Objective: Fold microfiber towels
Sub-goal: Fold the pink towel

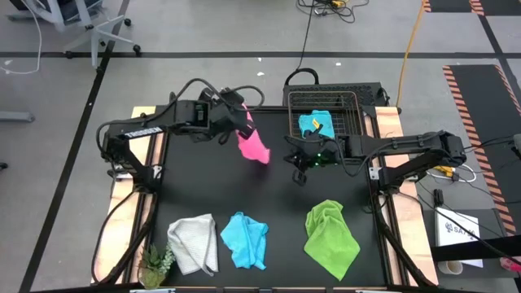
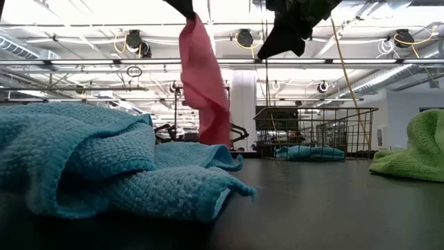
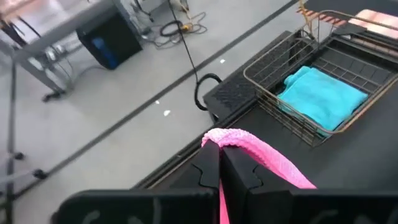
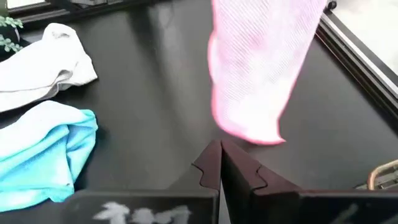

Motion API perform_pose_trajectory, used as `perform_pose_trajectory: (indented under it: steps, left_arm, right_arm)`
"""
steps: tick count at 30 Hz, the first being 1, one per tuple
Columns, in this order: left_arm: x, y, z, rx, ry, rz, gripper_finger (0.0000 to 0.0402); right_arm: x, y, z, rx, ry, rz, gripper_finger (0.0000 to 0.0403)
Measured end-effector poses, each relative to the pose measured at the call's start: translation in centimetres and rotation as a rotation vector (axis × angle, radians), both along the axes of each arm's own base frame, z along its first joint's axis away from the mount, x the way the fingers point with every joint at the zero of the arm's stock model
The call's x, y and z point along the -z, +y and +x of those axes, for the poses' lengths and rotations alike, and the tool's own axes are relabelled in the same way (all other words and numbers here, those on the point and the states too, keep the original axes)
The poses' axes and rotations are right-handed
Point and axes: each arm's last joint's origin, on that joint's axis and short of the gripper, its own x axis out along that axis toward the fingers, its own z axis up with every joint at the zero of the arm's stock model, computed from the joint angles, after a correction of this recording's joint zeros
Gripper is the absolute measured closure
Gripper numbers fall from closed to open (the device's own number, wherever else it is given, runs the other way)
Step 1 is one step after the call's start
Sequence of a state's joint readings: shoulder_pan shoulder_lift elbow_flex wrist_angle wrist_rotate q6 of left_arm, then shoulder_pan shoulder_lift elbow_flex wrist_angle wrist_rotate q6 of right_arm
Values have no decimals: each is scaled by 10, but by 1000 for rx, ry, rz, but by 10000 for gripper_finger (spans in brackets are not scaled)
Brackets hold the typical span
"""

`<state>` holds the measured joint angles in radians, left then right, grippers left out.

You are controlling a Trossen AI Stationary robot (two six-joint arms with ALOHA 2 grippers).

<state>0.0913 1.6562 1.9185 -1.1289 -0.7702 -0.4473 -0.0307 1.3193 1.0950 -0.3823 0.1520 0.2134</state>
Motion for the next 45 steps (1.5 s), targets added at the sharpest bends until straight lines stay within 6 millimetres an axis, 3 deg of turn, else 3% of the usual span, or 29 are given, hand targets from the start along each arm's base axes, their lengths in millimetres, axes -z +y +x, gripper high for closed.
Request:
perform_pose_trajectory:
  steps: [5, 12, 27, 37, 45]
  left_arm:
    - [4, 6, 7, 10, -14, -24, 400]
    - [12, 15, 21, 37, -14, -31, 400]
    - [14, 18, 36, 111, -61, -39, 399]
    - [11, 20, 57, 206, -160, 13, 394]
    - [14, 20, 62, 258, -146, 15, 396]
  right_arm:
    - [0, 0, 6, 1, -110, -1, 403]
    - [22, 1, 10, -46, -332, 18, 403]
    - [70, 2, -6, 29, -252, 135, 403]
    - [53, 1, 0, 11, -481, 129, 403]
    - [57, 3, -1, -55, -409, 1, 377]
